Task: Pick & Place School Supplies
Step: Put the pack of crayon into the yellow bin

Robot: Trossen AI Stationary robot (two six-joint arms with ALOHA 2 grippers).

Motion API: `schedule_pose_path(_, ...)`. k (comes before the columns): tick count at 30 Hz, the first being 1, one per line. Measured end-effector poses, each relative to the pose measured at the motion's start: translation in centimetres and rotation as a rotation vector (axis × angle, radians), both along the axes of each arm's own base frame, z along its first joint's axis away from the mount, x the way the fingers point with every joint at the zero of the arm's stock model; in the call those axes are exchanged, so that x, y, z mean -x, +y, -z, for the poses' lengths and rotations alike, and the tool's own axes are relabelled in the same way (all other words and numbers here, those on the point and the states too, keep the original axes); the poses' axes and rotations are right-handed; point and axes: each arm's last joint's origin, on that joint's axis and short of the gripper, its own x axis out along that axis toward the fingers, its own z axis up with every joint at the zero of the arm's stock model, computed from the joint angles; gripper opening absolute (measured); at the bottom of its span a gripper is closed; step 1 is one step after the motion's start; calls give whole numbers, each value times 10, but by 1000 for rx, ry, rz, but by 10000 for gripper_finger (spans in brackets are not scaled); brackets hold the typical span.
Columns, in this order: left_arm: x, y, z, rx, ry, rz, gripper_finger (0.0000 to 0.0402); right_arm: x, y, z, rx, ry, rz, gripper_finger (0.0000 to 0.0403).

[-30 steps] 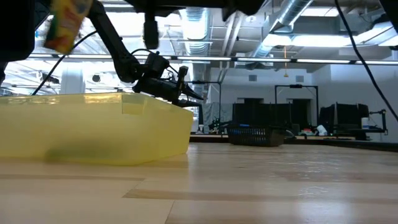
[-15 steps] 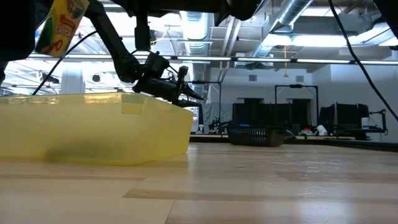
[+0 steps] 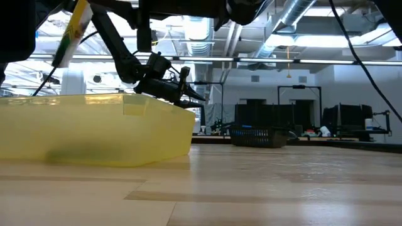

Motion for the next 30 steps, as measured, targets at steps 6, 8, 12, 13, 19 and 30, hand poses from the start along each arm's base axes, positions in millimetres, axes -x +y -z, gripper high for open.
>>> schedule_pose_path(6,0,0,0,1,1,0,85,0,-4,0,-2,4,-15,207)
schedule_pose_path(8,0,0,0,1,1,0,85,0,-4,1,-10,16,-47,208)
schedule_pose_path(12,0,0,0,1,1,0,85,2,-3,14,-42,177,-100,208)
schedule_pose_path(13,0,0,0,1,1,0,85,3,-4,19,-60,235,-114,208)
schedule_pose_path(19,0,0,0,1,1,0,85,7,-10,33,-86,395,-168,208)
schedule_pose_path(30,0,0,0,2,1,1,85,14,-28,49,-98,580,-224,205)
